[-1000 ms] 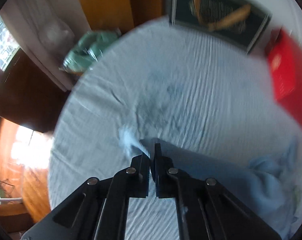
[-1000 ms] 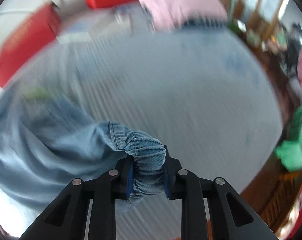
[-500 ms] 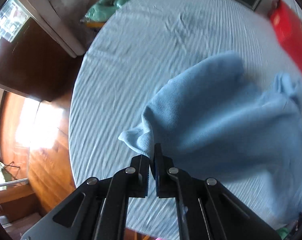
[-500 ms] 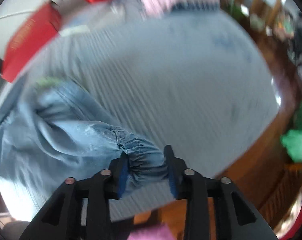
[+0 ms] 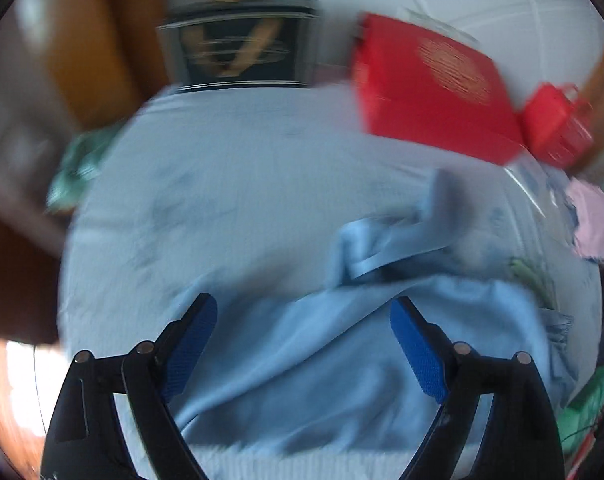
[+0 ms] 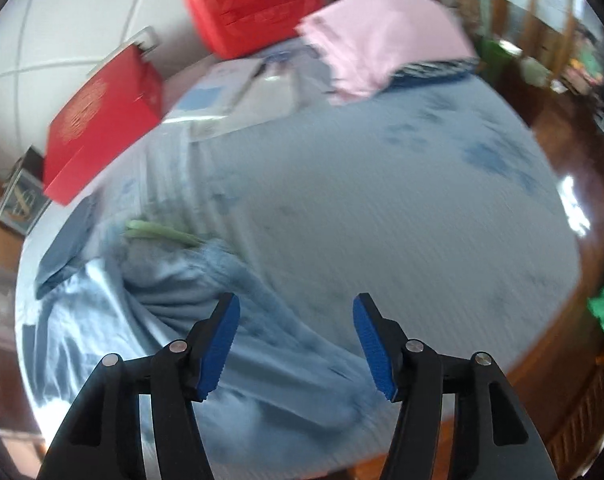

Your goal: Fold clothes

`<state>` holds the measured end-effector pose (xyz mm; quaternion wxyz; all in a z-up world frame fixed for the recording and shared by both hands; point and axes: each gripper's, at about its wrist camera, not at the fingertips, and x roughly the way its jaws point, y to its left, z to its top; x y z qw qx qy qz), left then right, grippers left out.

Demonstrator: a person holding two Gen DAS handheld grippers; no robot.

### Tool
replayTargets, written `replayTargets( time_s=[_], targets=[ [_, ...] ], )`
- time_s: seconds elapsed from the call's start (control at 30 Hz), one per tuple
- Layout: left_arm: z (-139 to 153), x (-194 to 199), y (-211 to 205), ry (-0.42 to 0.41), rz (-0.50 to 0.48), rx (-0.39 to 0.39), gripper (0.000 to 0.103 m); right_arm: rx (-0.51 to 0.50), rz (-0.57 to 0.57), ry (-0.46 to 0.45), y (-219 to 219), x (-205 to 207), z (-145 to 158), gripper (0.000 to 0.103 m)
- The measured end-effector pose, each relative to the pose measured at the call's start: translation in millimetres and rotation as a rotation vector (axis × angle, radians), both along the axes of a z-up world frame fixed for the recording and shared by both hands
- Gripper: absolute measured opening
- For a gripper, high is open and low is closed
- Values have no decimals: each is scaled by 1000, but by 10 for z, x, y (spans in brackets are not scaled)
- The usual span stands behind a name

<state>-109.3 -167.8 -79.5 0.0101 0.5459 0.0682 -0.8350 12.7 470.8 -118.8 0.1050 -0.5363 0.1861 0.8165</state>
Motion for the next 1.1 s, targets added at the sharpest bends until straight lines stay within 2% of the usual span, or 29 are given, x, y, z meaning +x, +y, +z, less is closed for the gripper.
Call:
replayTargets(
  time_s=[0.1,0.17,0.2,0.33,0.4,0.5,0.57,0.6,0.63,0.67,0.7,0.73,0.83,0.87,1.0,1.03,1.1],
  targets=[
    [-233,-552,492,-37,-95,1,89,-19,46,-23,-164,-273,-129,62],
    [-395,-850,810,-62,-155,-17,89,-31,76,-38,-273,-456,-215,73],
    [-475,-962,953,-74,-184,-32,89,-37,91,-45,-327,-547,-259,81],
    [-795,-1413,1527,-123,-299,-93,89,-46,102,-72,-390,-730,-385,84],
    [-970,-1516,1700,-138,-327,-157,89,-46,94,-84,-389,-797,-441,88],
    [-1158,-1580,1709,-141,-315,-242,89,-40,109,-93,-401,-944,-513,97],
    [-1261,-1598,1620,-161,-288,-251,78,-39,127,-97,-435,-1054,-589,101],
    [-1306,-1592,1544,-181,-267,-225,56,-40,136,-111,-463,-1114,-659,101],
    [-1350,-1586,1468,-200,-246,-199,27,-42,144,-125,-491,-1174,-729,101],
    [-1340,-1572,1386,-193,-219,-174,17,-42,168,-157,-550,-1228,-812,101],
    [-1329,-1558,1303,-186,-193,-149,10,-42,193,-189,-609,-1280,-895,83],
    [-1250,-1537,1190,-153,-149,-171,8,-28,229,-201,-690,-1318,-918,40],
    [-901,-1468,814,-41,-13,-220,4,163,351,-205,-999,-1392,-742,38],
    [-733,-1434,659,7,40,-233,4,193,361,-172,-1023,-1416,-603,38],
    [-33,-1286,-28,186,265,-239,4,287,257,69,-824,-1531,190,37],
    [79,-1277,-182,202,305,-236,4,313,226,129,-768,-1558,380,37],
    [152,-1361,-489,208,367,-177,5,351,144,170,-552,-1706,469,37]
  ],
)
